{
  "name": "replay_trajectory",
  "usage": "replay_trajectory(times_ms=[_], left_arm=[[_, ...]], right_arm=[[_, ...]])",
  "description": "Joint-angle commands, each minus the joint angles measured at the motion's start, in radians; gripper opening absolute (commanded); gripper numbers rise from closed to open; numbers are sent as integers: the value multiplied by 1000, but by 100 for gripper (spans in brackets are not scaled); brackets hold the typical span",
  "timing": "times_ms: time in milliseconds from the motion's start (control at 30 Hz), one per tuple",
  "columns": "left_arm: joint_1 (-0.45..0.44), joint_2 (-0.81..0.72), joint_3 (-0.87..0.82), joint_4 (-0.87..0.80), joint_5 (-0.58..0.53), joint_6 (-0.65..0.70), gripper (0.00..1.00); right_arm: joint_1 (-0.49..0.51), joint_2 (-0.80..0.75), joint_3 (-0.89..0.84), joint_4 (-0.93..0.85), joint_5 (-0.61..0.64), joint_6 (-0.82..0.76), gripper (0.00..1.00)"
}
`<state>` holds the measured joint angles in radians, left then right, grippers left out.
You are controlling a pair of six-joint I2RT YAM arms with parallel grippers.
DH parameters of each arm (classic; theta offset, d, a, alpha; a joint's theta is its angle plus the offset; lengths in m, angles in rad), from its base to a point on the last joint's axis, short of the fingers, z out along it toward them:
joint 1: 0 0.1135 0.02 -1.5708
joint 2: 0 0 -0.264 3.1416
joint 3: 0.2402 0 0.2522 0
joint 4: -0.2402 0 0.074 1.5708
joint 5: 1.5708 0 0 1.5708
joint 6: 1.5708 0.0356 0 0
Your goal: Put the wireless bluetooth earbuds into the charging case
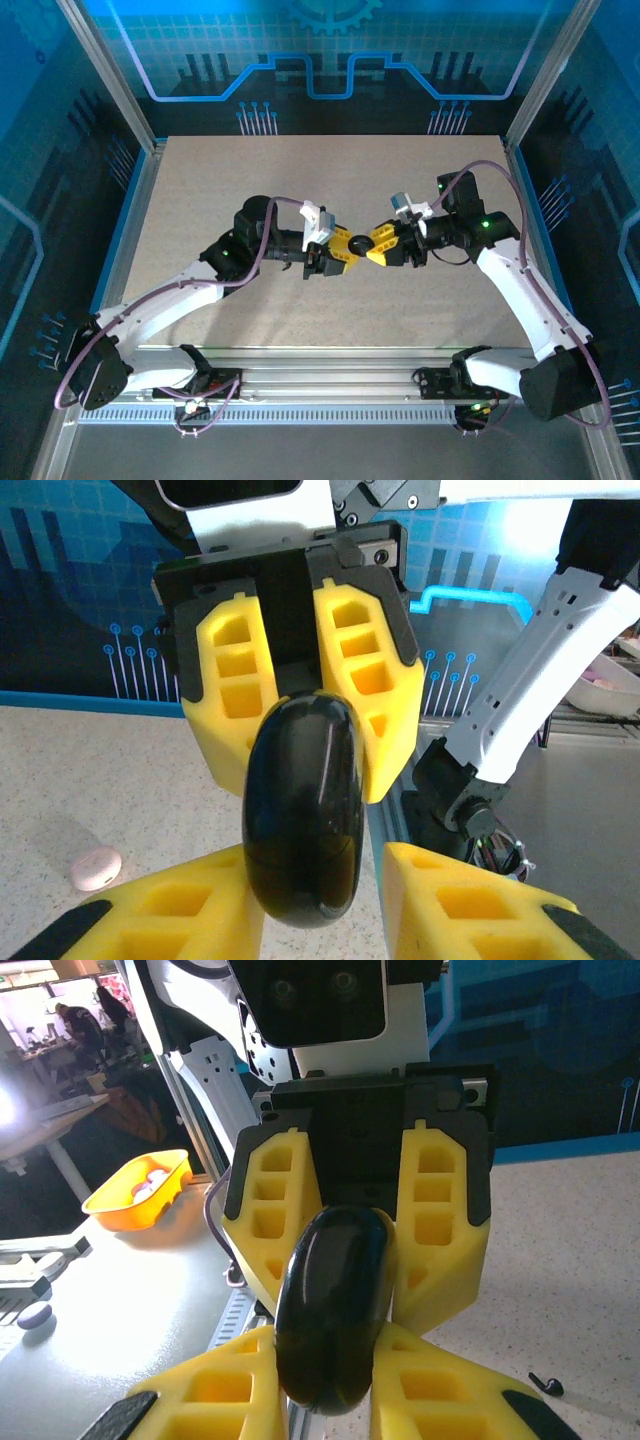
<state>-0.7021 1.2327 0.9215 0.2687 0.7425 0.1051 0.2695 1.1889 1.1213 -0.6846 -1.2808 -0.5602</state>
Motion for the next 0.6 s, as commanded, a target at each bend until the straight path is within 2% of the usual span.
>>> replay_trajectory(times_ms=[0, 133, 367, 567], left_arm=[[-6, 10, 5, 73, 79, -15, 33], [-8, 23, 12, 75, 89, -26, 30], [-16, 30, 19, 90, 94, -43, 34], [-18, 25, 22, 89, 97, -47, 24]], right_arm=[[4, 15, 15, 30, 25, 32, 20], [5, 15, 17, 32, 35, 37, 20], [7, 6, 11, 34, 56, 46, 20], [7, 0, 6, 42, 70, 56, 21]])
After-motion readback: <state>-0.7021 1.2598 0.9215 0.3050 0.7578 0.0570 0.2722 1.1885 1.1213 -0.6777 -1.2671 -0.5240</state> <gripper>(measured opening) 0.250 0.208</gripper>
